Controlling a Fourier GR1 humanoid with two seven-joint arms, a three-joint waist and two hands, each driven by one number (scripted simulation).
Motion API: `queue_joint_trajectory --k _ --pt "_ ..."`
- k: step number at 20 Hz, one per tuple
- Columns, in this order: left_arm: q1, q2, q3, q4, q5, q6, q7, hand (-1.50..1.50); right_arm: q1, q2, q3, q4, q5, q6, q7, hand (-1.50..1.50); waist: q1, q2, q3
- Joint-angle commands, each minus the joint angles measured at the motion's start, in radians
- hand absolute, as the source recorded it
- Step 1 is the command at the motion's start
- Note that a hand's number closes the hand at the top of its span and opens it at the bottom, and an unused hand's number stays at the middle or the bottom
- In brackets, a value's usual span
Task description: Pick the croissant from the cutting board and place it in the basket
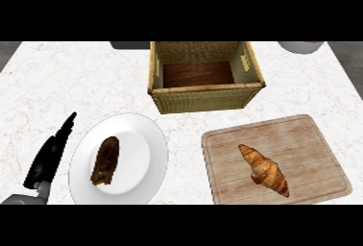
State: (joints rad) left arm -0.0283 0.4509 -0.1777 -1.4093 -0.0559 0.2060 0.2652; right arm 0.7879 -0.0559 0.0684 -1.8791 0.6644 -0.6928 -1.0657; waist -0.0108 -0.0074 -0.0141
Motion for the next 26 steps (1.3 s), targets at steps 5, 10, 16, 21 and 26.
queue_joint_trajectory --k 5,10,16,21,26 --pt "-0.026 -0.020 0.024 0.045 -0.034 -0.023 -0.009 0.00 -0.128 0.053 0.062 0.133 0.093 -0.100 0.026 -1.50 0.008 0.008 0.014" --pt "0.007 -0.027 0.032 0.005 -0.025 -0.048 -0.012 0.00 -0.226 0.053 0.020 0.146 0.202 -0.047 0.161 -1.50 0.016 0.008 0.014" --pt "-0.018 -0.027 0.047 -0.007 -0.052 -0.029 0.020 0.00 -0.332 0.052 -0.020 0.252 0.143 -0.061 0.140 -1.50 0.017 0.007 0.016" --pt "0.047 -0.037 0.052 -0.015 -0.042 -0.061 -0.028 0.00 -0.340 0.052 -0.001 0.206 0.217 -0.053 0.250 -1.50 0.015 0.007 0.014" --pt "0.038 -0.070 0.055 -0.042 -0.105 -0.037 0.014 0.00 -0.479 0.054 -0.052 0.339 0.249 -0.067 0.301 -1.50 0.014 0.007 0.014"
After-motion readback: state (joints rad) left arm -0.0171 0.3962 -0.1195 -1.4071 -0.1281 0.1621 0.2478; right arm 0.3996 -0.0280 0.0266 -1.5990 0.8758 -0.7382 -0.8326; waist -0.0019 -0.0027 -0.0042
